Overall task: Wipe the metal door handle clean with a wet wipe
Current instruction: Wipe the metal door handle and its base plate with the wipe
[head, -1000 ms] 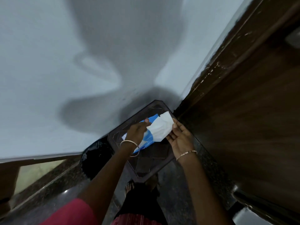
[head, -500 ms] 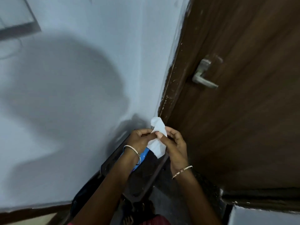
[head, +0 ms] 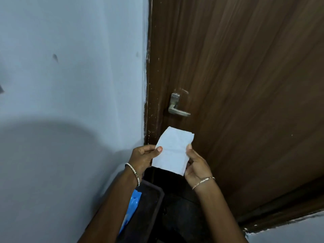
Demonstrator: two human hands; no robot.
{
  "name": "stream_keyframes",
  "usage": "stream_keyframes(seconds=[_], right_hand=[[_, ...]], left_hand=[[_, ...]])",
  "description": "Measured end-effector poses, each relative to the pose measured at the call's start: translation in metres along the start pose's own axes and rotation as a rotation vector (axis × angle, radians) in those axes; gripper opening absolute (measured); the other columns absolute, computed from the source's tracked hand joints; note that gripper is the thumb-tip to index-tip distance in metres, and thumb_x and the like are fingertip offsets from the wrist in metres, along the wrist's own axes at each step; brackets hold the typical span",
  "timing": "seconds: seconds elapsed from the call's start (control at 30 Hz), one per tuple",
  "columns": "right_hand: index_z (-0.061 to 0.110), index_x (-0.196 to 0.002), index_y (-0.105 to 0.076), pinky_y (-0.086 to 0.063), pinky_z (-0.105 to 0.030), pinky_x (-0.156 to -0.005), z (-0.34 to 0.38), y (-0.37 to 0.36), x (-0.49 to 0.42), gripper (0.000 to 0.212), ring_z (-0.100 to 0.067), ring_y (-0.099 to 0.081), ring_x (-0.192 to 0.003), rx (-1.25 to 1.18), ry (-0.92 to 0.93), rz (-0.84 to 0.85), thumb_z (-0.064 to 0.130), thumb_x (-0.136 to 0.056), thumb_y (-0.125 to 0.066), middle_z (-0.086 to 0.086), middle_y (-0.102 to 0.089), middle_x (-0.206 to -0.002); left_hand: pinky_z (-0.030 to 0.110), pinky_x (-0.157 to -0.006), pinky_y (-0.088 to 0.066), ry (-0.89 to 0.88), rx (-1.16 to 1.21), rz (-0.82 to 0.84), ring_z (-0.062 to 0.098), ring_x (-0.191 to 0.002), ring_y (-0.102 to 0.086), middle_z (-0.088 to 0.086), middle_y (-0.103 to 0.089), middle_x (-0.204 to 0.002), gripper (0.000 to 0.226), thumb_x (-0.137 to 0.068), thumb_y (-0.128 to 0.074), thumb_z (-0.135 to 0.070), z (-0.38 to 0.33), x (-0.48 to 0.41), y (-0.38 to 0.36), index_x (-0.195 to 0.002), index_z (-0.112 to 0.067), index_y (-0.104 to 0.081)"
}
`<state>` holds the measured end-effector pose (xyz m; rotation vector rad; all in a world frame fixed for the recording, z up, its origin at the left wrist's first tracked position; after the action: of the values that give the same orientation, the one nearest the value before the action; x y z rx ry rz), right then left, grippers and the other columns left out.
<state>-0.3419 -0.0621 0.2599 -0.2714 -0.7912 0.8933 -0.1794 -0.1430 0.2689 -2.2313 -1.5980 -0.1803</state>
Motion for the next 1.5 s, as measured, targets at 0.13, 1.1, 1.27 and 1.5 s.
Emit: stream_keyframes(seconds=[0.13,1.1,1.27,1.5], right_hand=[[0.001,-0.113,-0.066,-0.053,-0.046,-0.085,0.014,0.017,-0.036,0.025,-0.030,-0.070,-0.092,-0.099,-0.182,-0.106,0.021,-0.102,-0.056,-0.013,-0.077,-0.098],[0.019,-0.108,-0.079,-0.057,-0.024,-0.083,0.169,-0.075,-0.178,0.025,-0.017,-0.076,-0.093,1.340,0.907,0.165,0.014,-0.083,-0.080,0.000,-0.079,-0.104],[0.024,-0.118,-0.074,-0.061,-0.035,-0.077,0.149,-0.120,-0.174,0.026,-0.024,-0.076,-0.088,1.558,0.978,0.153,0.017,-0.094,-0.068,-0.005,-0.079,-0.101],[0.009,-0.115,-0.076,-0.063,-0.037,-0.074,0.136,-0.120,-0.159,0.035,-0.026,-0.076,-0.092,1.608,1.270,0.194,-0.003,-0.082,-0.076,-0.008,-0.077,-0.114]], left_hand=[[0.024,-0.057,-0.057,0.028,-0.012,-0.044,0.012,-0.067,-0.074,0.002,-0.078,-0.078,0.015,-0.083,-0.075,-0.015,0.001,-0.030,-0.022,-0.096,-0.008,-0.075],[0.023,-0.055,-0.054,0.199,0.171,-0.509,0.010,-0.065,-0.070,-0.002,-0.077,-0.077,0.020,-0.097,-0.055,-0.021,0.024,-0.179,-0.053,-0.093,-0.016,-0.075],[0.022,-0.055,-0.054,0.206,0.199,-0.434,0.009,-0.060,-0.068,-0.003,-0.075,-0.071,0.022,-0.096,-0.052,-0.015,0.022,-0.184,-0.055,-0.089,-0.017,-0.073],[0.024,-0.060,-0.055,0.233,0.206,-0.309,0.012,-0.071,-0.071,-0.001,-0.077,-0.080,0.023,-0.097,-0.051,-0.017,0.015,-0.201,-0.053,-0.091,-0.018,-0.073]])
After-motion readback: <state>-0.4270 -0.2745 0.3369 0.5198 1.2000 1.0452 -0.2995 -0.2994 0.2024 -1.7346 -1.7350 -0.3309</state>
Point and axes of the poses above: each hand's wrist, its own x-axis away from the middle knuckle, its own y-axis out of the back of the hand, z = x × y, the point moved 10 cm from there along -x, towards the middle knuckle
